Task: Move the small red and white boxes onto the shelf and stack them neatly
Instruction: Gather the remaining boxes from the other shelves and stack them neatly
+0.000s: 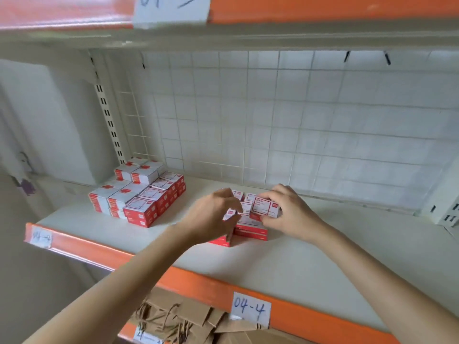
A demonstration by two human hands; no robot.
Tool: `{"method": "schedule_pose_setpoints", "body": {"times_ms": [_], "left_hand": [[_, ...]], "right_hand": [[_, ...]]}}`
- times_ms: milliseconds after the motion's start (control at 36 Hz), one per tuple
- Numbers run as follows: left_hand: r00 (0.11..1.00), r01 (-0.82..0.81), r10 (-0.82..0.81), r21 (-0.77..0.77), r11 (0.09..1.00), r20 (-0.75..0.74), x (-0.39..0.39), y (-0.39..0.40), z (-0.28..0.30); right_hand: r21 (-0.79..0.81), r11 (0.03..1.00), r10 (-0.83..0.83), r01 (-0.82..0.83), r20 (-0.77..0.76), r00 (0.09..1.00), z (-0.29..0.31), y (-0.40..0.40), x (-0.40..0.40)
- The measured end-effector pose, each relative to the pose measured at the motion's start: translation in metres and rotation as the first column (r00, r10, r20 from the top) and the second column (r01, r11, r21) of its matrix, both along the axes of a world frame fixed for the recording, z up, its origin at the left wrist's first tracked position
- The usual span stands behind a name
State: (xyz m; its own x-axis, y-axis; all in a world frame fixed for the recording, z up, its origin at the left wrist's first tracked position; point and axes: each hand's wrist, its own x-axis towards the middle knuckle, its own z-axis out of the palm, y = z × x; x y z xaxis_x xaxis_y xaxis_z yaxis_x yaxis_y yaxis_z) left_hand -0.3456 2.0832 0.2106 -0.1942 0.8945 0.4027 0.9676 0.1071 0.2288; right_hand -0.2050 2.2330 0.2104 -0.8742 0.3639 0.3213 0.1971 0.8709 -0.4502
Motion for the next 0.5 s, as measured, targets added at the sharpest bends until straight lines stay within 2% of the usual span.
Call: {"method": "schedule_pose_setpoints", "body": {"times_ms": [139, 278, 500], "left_hand": [[0.997, -0.035, 0.036, -0.021, 0.999, 0.064, -0.042, -0.037, -0.008], [0.995, -0.075, 0.075, -0.001, 0.997, 0.066, -0.089, -0.072, -0.010], [0.996, -0.079, 0.080, -0.024, 0.997, 0.040, -0.150, -0.105, 0.005]], "right_hand": [[0.002, 0.999, 0.041, -0.041, 0.003, 0.999, -0.003, -0.033, -0.056], [0.021, 0.995, 0.092, -0.093, 0.022, 0.995, -0.001, -0.062, -0.122], [0.008, 1.000, 0.011, -0.011, 0.004, 1.000, 0.005, -0.075, -0.215]]}}
